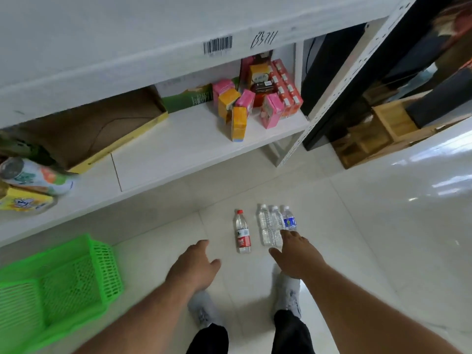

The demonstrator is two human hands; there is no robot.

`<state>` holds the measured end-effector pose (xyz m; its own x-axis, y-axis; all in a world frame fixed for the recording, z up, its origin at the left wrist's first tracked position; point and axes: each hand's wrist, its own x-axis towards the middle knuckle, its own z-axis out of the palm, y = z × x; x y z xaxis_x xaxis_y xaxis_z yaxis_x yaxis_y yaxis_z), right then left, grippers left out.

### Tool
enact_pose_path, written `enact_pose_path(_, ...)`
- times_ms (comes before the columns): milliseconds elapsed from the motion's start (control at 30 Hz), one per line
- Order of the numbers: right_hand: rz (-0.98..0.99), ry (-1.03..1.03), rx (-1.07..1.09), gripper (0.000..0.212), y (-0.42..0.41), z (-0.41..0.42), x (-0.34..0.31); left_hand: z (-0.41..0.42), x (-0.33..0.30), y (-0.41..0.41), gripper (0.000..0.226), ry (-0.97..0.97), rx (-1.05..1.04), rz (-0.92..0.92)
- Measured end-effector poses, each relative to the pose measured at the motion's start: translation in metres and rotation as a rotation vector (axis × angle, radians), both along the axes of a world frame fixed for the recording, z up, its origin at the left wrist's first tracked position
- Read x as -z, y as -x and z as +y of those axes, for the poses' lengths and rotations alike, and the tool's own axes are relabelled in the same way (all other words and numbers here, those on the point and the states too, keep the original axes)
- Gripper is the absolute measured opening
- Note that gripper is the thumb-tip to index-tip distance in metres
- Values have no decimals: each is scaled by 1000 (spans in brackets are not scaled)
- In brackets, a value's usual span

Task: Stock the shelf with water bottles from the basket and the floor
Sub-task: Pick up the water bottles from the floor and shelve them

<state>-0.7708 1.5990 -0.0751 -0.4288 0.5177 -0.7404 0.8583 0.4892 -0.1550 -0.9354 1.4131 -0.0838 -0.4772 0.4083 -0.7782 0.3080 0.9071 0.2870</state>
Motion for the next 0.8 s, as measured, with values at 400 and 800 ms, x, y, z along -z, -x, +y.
enact_pose_path(400, -52, 20, -6, 49, 0, 87, 356, 66, 344, -50, 77, 27, -275, -77)
enact_pose_path(800, 60, -167, 110, 42, 22, 101, 518, 119, 519, -68, 64, -8, -381, -96)
